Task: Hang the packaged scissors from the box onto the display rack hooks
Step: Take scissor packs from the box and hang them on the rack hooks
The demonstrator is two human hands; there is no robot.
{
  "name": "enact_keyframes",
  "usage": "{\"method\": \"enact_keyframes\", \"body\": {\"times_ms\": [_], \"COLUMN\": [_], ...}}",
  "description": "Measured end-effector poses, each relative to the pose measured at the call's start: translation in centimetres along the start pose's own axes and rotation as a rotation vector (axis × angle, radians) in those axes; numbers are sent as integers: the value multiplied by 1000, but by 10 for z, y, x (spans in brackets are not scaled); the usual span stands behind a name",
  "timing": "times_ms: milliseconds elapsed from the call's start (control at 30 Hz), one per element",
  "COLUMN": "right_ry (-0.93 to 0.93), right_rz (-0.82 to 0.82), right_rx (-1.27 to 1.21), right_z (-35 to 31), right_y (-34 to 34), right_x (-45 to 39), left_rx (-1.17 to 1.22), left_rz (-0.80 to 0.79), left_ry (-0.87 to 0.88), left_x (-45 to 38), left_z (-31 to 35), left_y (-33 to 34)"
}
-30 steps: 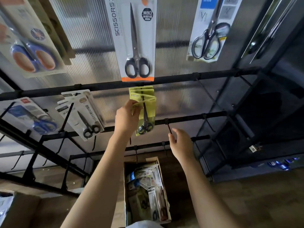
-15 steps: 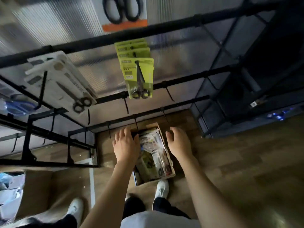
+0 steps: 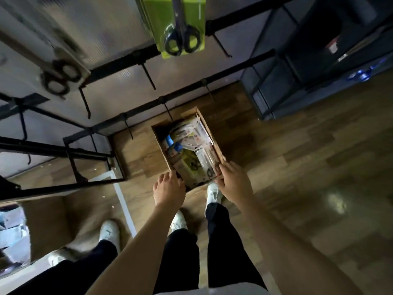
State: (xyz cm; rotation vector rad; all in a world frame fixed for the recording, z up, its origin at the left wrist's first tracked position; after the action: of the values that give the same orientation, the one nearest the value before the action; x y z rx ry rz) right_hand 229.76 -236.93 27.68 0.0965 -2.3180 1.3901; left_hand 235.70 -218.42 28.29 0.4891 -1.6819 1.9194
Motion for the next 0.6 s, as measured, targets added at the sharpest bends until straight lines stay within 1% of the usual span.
{"method": "enact_keyframes", "body": {"times_ms": [67, 133, 200, 333, 533, 600], "right_ry": [3, 19, 27, 26, -69, -117], "right_rz": [-56, -75, -72, -128, -101, -56], "right_rx": [94, 151, 189, 238, 289, 273], "right_z": [15, 34, 55, 94, 136, 148], "right_y": [17, 33, 51, 105, 198, 224], "right_x": [-5, -15, -33, -84, -167, -189], "left_rx": [-58, -109, -124, -119, -115, -87], "left_rz": [-63, -93, -89, -57, -57, -42], "left_ry": [22, 50, 63, 93, 54, 63], "left_x": [-8, -20, -40, -97, -204, -235], "left_z": [-9, -14, -16, -18, -29, -29], "left_y": [23, 48, 73, 126, 213, 239]}}
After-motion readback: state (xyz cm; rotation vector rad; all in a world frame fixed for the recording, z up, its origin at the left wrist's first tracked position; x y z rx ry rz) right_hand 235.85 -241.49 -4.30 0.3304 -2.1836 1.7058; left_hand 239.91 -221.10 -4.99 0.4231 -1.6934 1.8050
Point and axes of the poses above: each hand's wrist, its own x-axis away from the middle knuckle, its own y-axis out of the palm, z = x × y, the point moved 4 cm from there along -x, towards the middle knuckle, and after that the axes turned 5 degrees about -x, right-handed, at the moved point
